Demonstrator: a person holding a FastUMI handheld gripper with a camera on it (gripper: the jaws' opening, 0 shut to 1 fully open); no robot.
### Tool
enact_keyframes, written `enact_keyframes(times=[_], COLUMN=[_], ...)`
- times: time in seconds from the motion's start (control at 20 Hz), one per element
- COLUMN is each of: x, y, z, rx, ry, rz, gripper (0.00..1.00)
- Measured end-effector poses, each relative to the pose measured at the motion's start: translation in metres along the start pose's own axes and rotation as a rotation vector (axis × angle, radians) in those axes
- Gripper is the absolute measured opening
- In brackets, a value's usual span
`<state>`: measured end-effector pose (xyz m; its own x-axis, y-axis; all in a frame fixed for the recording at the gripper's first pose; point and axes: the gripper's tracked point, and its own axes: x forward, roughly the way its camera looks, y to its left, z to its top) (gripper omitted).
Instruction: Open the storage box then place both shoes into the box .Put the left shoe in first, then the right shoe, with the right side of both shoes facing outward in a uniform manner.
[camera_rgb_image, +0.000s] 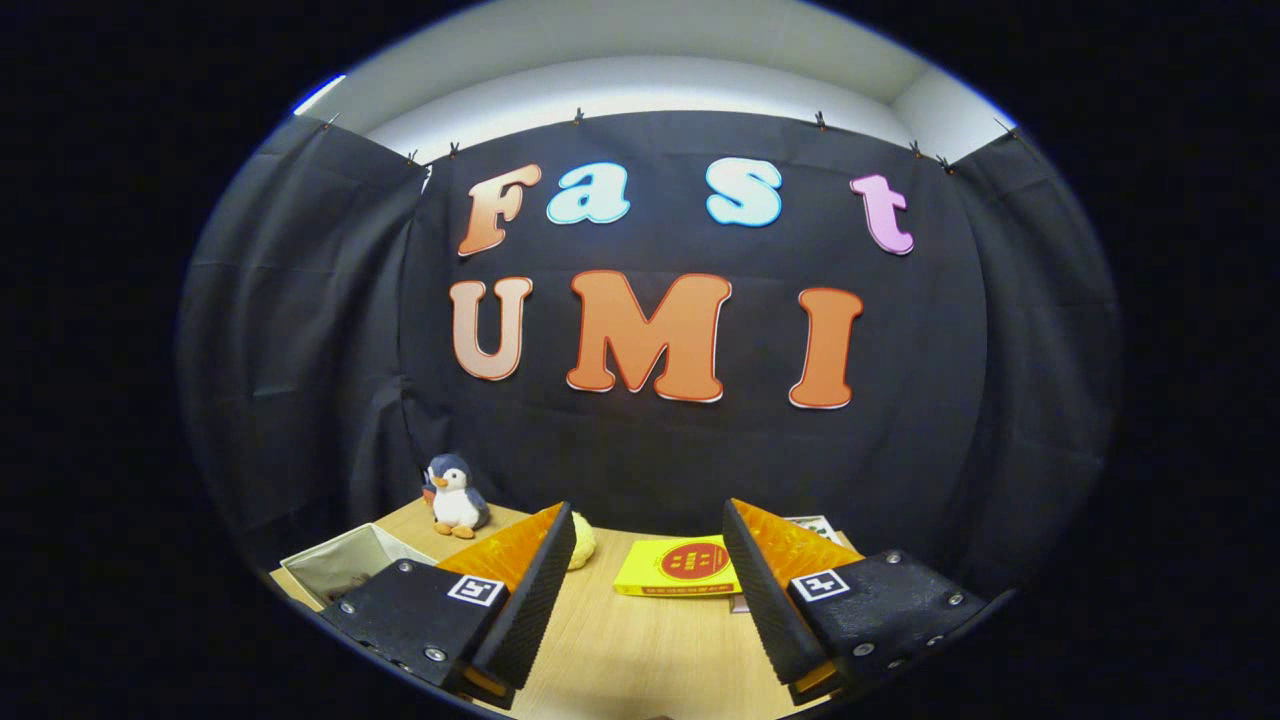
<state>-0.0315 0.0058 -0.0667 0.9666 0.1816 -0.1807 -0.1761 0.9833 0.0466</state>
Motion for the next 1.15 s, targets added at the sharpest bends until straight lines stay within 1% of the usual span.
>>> enact_keyframes(times=[0.15, 0.25, 0.35, 0.4, 0.5, 0.75, 0.8, 0.95, 1.15], x=[0.003, 0.004, 0.004, 0.004, 0.005, 0.007, 0.008, 0.006, 0.007], y=[-0.004, -0.003, 0.002, 0.003, 0.000, 0.009, 0.009, 0.004, 0.010], z=[0.012, 0.021, 0.030, 0.033, 0.037, 0.042, 0.042, 0.035, 0.038], rx=[-0.009, 0.008, 0.026, 0.019, -0.001, 0.047, 0.044, 0.011, -0.009], ry=[-0.060, -0.088, -0.116, -0.132, -0.154, -0.167, -0.170, -0.158, -0.171], rz=[-0.015, -0.032, -0.025, -0.020, -0.042, -0.065, -0.074, -0.137, -0.167], gripper=[0.93, 0.94, 0.94, 0.95, 0.96, 0.97, 0.97, 0.97, 0.97])
